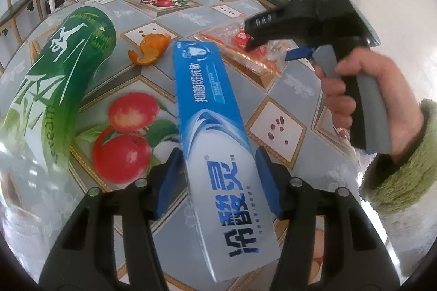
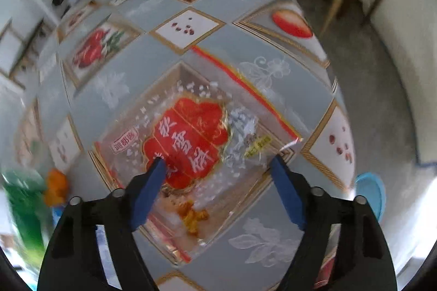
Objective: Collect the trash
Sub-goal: 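Grasp the blue toothpaste box with the left tool while the right tool reaches the clear snack bag, then grasp the clear snack bag with the right tool and lift it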
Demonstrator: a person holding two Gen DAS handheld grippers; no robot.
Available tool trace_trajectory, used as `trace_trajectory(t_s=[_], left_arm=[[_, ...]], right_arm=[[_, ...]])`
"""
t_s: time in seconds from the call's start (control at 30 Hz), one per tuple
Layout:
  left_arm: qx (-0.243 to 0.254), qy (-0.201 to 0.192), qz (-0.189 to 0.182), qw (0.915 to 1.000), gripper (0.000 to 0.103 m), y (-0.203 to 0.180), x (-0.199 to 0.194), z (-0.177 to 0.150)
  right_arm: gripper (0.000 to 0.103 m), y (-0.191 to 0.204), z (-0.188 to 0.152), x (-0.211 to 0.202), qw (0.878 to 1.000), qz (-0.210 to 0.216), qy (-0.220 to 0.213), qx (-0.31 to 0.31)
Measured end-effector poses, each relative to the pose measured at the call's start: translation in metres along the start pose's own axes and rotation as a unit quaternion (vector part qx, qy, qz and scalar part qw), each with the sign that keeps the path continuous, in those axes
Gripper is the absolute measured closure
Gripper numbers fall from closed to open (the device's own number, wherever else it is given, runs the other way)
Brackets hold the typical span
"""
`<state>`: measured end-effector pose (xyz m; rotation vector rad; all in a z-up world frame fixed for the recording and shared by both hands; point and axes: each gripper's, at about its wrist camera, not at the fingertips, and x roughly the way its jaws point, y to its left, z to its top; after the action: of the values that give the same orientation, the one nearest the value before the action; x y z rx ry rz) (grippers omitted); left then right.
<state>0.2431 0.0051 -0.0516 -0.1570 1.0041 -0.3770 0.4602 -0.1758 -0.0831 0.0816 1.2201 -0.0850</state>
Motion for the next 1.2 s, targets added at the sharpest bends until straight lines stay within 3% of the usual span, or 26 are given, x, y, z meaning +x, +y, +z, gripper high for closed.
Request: trace_trajectory(t_s=[0.07,0.17,0.37,0.47,0.83,1.1,1.2], left_arm=[[0.000,0.001,0.000,1.0000,0.051,0.000,-0.002,-0.003],[0.001,0.004,0.000,1.0000,0.052,-0.001,-0.006,-0.008],[0.010,0.008,0.001,0.9999,0.053,-0.003,-0.013,-0.019],[0.012,0.011,0.002,0.9999,0.053,-0.003,-0.016,-0.023],[0.009,0.017,0.003,0.9998,0.054,-0.003,-0.021,-0.029],[0.010,0.020,0.002,0.9997,0.054,-0.003,-0.022,-0.030],[0.015,0.019,0.004,0.9997,0.054,-0.003,-0.022,-0.032]], right_arm=[[0.045,-0.008,-0.006,-0.005,1.000,0.003,-0.004,-0.008],[0.049,-0.016,-0.014,-0.009,1.000,0.009,-0.004,-0.025],[0.053,-0.029,-0.058,-0.031,0.996,0.007,-0.015,-0.088],[0.062,-0.042,-0.087,-0.046,0.994,0.008,-0.012,-0.107],[0.065,-0.069,-0.188,-0.089,0.988,0.033,0.021,-0.150],[0.065,-0.048,-0.238,-0.112,0.958,0.021,0.023,-0.285],[0.065,-0.040,-0.242,-0.116,0.950,0.022,0.016,-0.311]])
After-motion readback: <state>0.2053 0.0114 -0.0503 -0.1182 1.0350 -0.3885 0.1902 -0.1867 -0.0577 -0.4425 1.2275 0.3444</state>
